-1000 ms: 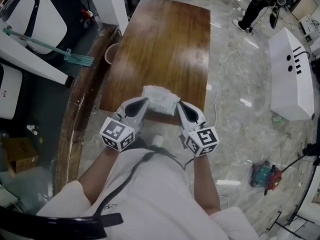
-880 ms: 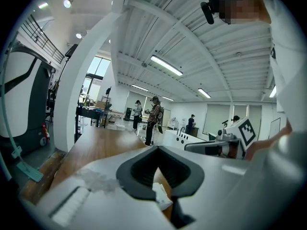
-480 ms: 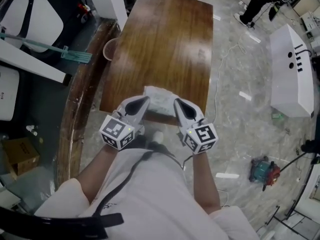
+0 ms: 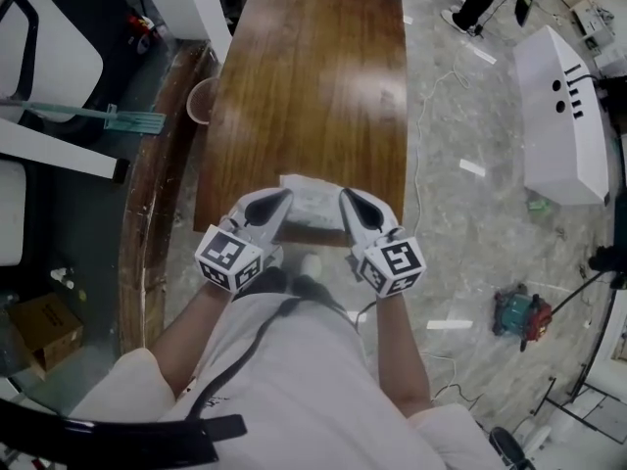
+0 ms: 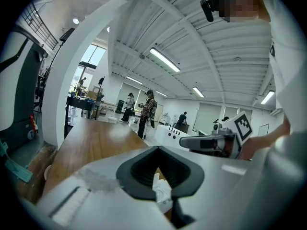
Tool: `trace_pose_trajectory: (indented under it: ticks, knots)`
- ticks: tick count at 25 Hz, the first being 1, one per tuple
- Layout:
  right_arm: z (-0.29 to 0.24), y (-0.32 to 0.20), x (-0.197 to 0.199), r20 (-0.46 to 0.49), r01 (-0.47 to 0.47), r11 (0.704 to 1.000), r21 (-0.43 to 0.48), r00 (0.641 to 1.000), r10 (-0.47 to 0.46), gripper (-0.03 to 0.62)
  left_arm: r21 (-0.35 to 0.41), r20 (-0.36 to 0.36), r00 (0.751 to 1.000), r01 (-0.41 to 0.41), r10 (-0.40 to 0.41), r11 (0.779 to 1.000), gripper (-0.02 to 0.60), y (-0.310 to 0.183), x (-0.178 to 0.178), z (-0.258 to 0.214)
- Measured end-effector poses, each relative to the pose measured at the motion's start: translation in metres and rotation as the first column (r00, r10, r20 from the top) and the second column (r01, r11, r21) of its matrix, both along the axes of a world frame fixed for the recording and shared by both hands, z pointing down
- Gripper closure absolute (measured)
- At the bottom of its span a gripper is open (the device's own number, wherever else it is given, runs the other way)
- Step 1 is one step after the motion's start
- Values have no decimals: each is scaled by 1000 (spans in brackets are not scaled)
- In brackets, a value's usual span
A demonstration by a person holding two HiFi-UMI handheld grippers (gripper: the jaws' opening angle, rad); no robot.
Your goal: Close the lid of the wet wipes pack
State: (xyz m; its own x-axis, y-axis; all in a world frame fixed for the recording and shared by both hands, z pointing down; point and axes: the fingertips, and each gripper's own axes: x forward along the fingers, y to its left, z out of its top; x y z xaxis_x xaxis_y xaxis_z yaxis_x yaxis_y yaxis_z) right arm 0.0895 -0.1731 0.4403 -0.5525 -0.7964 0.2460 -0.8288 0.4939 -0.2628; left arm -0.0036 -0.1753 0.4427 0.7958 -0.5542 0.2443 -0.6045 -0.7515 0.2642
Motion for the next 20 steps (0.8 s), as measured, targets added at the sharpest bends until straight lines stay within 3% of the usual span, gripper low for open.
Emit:
trace_pose_trajectory:
  ticks: [10,13,20]
  knots:
    - [58,-17,8,-58,9,998,-66,998,-13,583,-79,48,997,-56,60,995,580,-15,3,49]
    - [78,-20,7,-87,35,995,-93,995,-44,521,-92,50,997,-53,58,994,580,-17,5,59]
    - [113,-25,2,-126,86,985,-150,986,-106,442,-123,58,996,-53,61,991,580,-15,8,78]
